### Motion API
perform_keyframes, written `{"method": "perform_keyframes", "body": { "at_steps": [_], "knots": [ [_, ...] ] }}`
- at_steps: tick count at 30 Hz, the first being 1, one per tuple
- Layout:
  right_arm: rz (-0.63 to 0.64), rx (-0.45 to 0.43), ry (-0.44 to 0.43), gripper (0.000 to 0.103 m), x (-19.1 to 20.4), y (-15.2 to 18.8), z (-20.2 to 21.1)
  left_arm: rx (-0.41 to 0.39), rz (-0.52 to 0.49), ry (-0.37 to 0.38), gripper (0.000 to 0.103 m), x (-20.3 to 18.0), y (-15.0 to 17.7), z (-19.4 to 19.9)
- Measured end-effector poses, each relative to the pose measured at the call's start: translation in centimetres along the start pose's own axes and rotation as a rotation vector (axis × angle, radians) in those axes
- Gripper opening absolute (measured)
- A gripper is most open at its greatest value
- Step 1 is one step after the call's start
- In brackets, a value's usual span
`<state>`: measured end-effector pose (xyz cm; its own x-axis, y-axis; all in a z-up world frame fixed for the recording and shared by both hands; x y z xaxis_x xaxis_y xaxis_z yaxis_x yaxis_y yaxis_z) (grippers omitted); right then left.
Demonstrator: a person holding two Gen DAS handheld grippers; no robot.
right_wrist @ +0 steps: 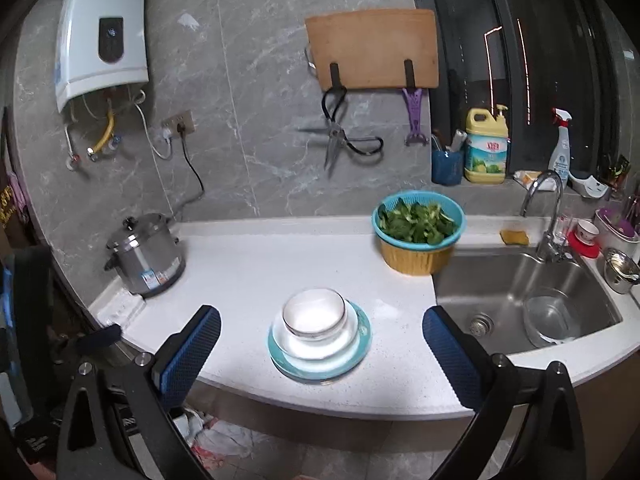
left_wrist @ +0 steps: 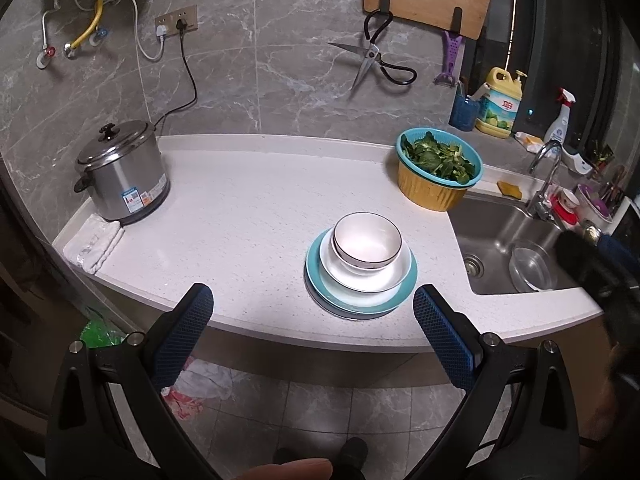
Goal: Organize plates and bowls
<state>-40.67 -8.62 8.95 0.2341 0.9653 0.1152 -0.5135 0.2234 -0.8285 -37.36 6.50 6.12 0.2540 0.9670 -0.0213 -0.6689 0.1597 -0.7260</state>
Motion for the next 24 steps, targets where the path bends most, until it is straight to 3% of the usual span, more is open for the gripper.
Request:
{"method": "perform_keyframes", "body": {
  "at_steps": [4,24],
  "knots": [
    [-0.049,0.091,0.118,0.103,-1.0,0.0,-1.6,-0.012,-0.002,-0.008,0.102,0.0,0.0,0.5],
    [-0.045,0.1,0.145,0.103,-0.7,0.1,-1.6,-0.018,0.012,-0.043,0.102,-0.1,0.1,1.2]
  ]
}}
Point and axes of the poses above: each gripper's, at about its wrist camera, not at the fingertips, and z roughly against the way its jaws point, x to its left, y to its underside, the point moved 1 cm from there along -z, roughly the way its jaws point, and after that the axes turned 3 degrees about -y, right-handed, at the moved point
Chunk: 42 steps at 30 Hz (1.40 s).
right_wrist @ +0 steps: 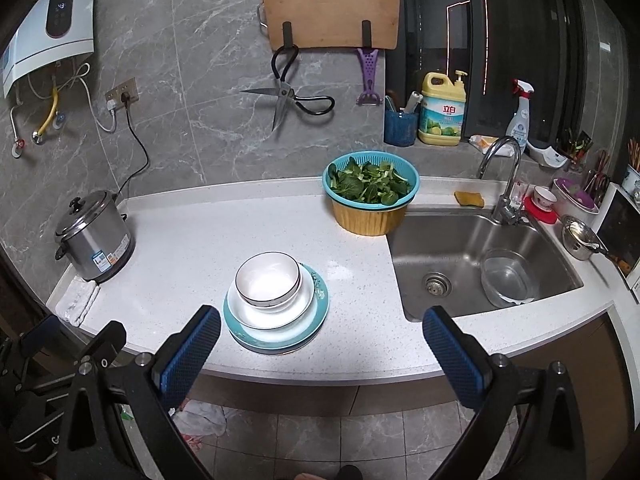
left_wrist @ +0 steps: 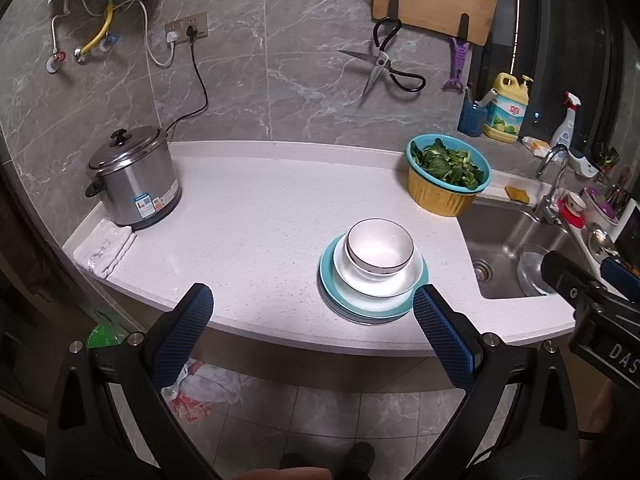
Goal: Organize plates and bowls
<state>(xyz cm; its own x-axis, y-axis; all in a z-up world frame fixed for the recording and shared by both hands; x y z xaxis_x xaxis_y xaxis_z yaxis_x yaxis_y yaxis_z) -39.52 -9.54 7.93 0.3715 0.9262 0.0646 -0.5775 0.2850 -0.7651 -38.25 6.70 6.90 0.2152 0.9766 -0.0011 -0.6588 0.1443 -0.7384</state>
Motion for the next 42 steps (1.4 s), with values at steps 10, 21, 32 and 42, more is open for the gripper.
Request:
{"method": "perform_keyframes", "body": {
  "at_steps": [10,21,32,42],
  "knots": [
    [0.005,-0.005,-0.005,0.103,-0.2,-0.2,-0.2,0.018,0.019,-0.009,0.102,0.1,-0.1,-0.6],
    [0.007,-0.007,-0.002,0.103,0.0,-0.5,-0.2,0.03,0.018,-0.013,0.102,-0.5,-0.5,-1.4],
    [0.009,-0.005,-0.003,0.103,0.0,-0.6,-0.3,0.034,0.016,-0.014,0.102,-1.1,-0.5,-1.7],
    [0.011,-0.001,-0.007,0.103,-0.2,-0.9,-0.7,0.038,0.013,-0.013,0.102,-1.2,-0.3,-2.0]
  ]
}}
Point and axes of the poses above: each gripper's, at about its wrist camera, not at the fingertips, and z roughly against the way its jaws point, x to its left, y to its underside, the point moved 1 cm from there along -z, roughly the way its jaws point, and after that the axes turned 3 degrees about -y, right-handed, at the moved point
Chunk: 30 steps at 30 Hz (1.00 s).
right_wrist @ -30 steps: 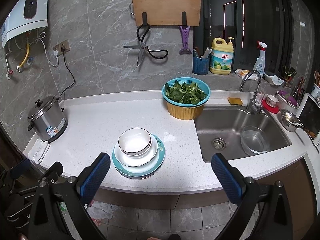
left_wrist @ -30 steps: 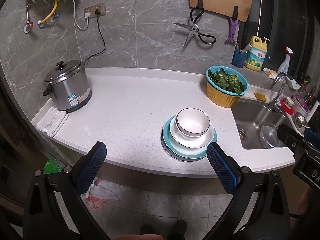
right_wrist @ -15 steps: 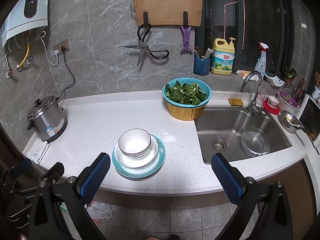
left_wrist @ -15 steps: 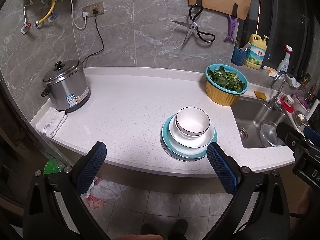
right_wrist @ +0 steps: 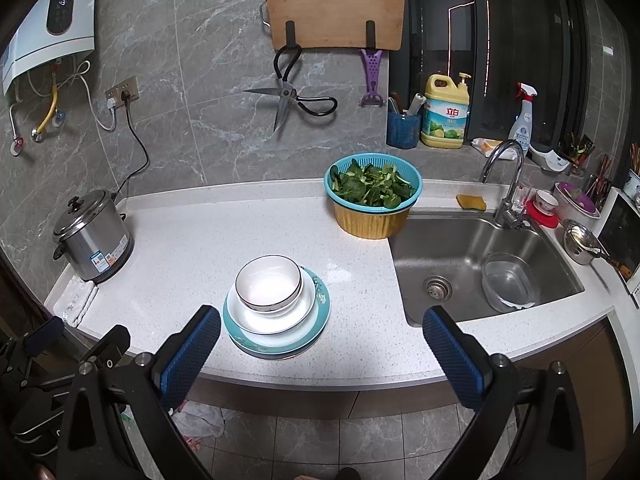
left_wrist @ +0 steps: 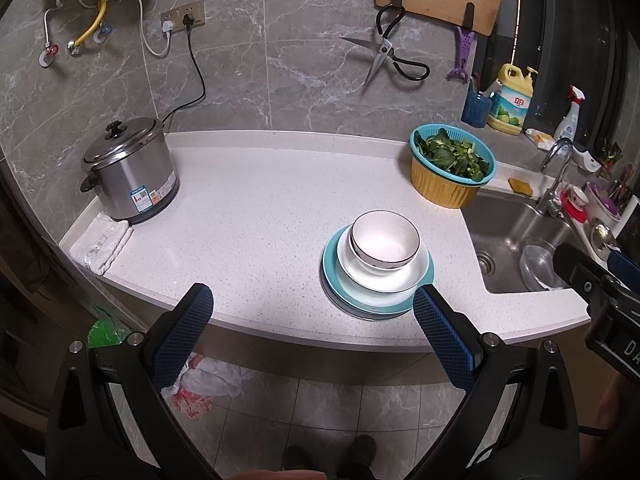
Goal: Organize plates and bowls
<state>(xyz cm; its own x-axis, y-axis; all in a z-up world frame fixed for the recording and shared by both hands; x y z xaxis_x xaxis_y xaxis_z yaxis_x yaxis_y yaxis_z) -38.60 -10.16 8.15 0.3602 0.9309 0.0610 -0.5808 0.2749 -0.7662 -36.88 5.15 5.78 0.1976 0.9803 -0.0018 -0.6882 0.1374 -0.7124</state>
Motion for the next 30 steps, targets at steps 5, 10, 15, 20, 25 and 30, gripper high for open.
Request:
{"method": "perform_keyframes", "body": {
  "at_steps": [5,10,15,20,25,30],
  "knots": [
    [0.003,0.001,0.001,0.103,-0.1,-0.05,-0.3,0.005,-0.005,0.001,0.102,0.0,0.21,-0.4],
    [0.002,0.001,0.001,0.103,-0.09,-0.08,-0.27,0.006,-0.005,0.001,0.102,-0.04,0.22,-0.45],
    [0.003,0.003,0.001,0.103,-0.07,-0.12,-0.27,0.006,-0.006,0.004,0.102,0.07,0.21,-0.56],
    [0.005,0.003,-0.001,0.103,-0.2,-0.04,-0.65,0.006,-0.007,0.001,0.102,0.07,0.17,-0.63],
    [0.004,0.005,-0.001,0.103,-0.17,-0.05,-0.68,0.008,-0.007,0.002,0.102,0.08,0.16,-0.66],
    [0.004,0.005,0.0,0.103,-0.13,-0.06,-0.66,0.008,-0.008,0.002,0.102,0.08,0.14,-0.67]
  ]
}}
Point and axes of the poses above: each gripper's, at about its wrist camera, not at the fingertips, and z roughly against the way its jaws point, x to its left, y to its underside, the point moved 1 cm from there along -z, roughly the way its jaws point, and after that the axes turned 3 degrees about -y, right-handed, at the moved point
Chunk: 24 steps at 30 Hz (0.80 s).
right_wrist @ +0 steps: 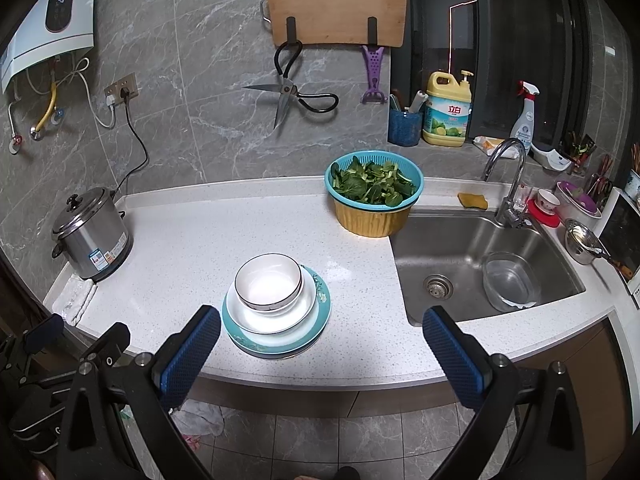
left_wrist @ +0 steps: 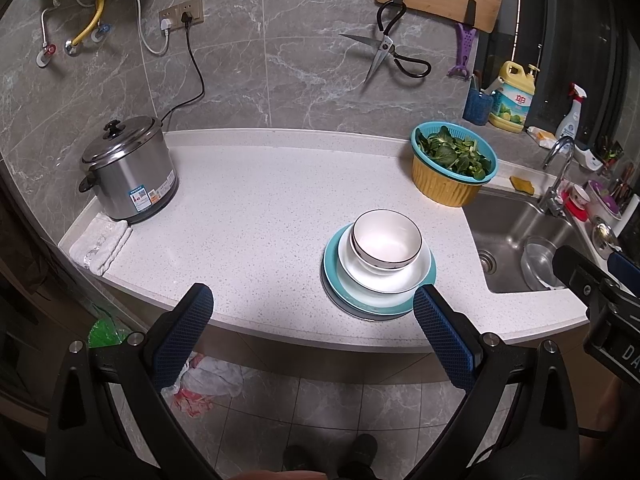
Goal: Organize plates and bowls
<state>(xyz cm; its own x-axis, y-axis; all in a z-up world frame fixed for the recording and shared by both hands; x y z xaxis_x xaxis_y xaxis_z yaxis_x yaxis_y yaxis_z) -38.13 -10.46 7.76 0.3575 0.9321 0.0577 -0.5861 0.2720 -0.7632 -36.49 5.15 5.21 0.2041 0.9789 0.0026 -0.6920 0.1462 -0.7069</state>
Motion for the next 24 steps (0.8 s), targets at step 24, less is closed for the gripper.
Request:
{"method": "perform_keyframes", "body": {
  "at_steps": [24],
  "knots": [
    [0.004,0.005,-0.004,0.103,-0.14,0.0,-0.55,0.006,0.0,0.002,0.102,0.01,-0.15,-0.46]
  ]
}}
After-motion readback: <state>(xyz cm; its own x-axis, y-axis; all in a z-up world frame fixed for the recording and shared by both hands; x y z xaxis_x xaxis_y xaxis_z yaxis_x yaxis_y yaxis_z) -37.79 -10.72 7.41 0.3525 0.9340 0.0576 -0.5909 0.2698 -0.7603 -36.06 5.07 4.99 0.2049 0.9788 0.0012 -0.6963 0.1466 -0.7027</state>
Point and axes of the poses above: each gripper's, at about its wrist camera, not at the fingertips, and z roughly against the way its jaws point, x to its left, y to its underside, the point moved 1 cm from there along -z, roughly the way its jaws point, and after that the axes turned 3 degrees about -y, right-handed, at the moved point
